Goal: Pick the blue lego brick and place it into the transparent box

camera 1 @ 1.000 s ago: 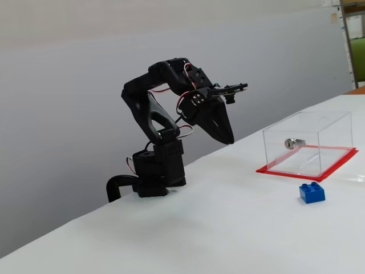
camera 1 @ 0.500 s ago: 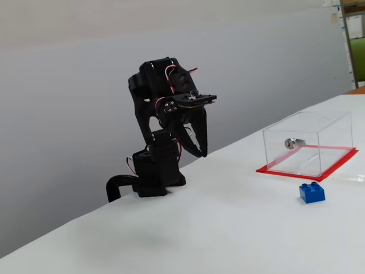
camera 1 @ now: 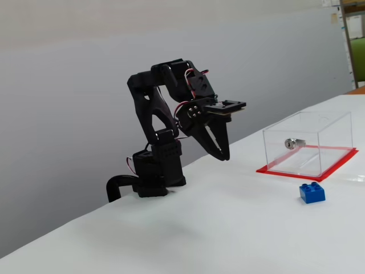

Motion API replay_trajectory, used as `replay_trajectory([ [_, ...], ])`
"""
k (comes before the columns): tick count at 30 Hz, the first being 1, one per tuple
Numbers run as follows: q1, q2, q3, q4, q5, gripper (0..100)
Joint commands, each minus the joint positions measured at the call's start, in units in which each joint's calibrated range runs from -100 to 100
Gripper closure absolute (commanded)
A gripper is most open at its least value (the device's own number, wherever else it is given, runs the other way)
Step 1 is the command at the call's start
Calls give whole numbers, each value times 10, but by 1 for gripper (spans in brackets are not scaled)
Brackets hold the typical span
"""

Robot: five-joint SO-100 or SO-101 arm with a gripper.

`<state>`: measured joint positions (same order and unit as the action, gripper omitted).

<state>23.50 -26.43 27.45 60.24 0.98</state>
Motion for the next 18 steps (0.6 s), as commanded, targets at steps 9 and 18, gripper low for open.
replay_trajectory([
  [9,-159,56,-105,-10,0,98],
  [18,-223,89,-108,-11,1,98],
])
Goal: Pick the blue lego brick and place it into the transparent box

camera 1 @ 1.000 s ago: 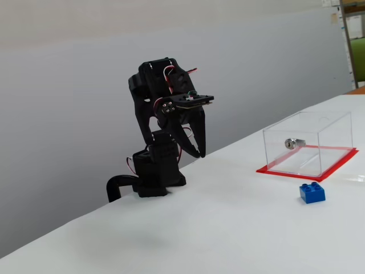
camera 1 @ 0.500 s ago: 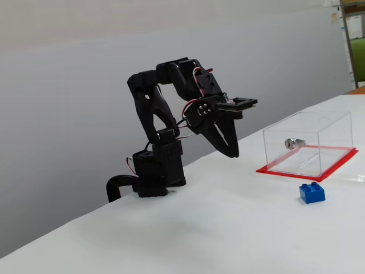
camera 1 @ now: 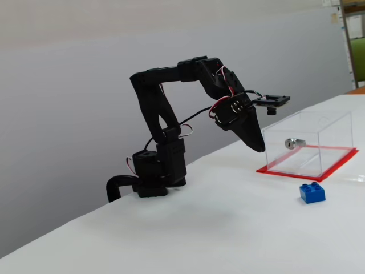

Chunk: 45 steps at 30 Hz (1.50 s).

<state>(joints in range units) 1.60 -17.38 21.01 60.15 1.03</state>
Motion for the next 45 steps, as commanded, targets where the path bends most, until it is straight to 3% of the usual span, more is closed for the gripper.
replay_trajectory([
  [1,-2,5,-50,-8,1,98],
  [11,-2,85,-159,23,-10,98],
  [27,-1,188,-262,33,-175,98],
  [35,-7,215,-272,34,-202,98],
  [41,-19,251,-310,34,-202,82],
  [45,-39,271,-332,34,-203,78],
])
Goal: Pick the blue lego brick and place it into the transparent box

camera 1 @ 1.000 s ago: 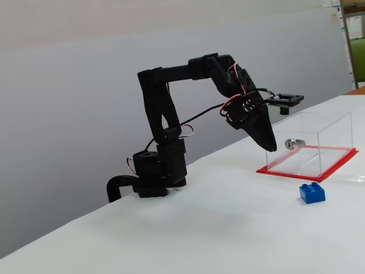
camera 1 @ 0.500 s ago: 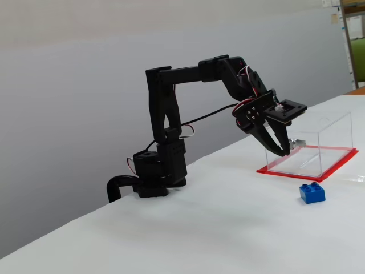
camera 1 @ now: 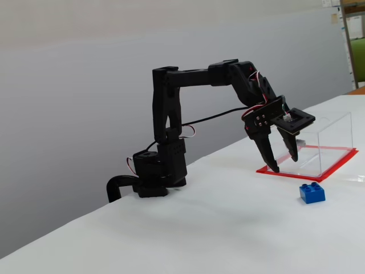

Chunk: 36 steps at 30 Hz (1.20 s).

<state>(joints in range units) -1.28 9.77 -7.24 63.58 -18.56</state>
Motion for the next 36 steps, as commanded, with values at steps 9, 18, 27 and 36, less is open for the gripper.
replay_trajectory([
  [9,-51,34,-50,-3,-76,78],
  [18,-69,87,-127,-9,-132,78],
  [27,-70,134,-171,-9,-148,77],
  [36,-70,173,-184,-21,-154,70],
])
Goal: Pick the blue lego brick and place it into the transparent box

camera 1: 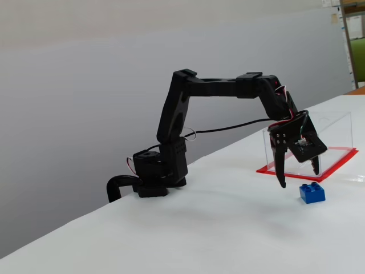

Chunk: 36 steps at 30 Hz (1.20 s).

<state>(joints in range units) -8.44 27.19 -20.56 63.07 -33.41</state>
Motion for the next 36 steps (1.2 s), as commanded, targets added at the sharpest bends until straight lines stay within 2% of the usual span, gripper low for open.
replay_trajectory([
  [1,1,6,-58,-15,-6,70],
  [21,-11,97,-142,-16,-16,70],
  [36,-11,133,-145,-16,-22,70],
])
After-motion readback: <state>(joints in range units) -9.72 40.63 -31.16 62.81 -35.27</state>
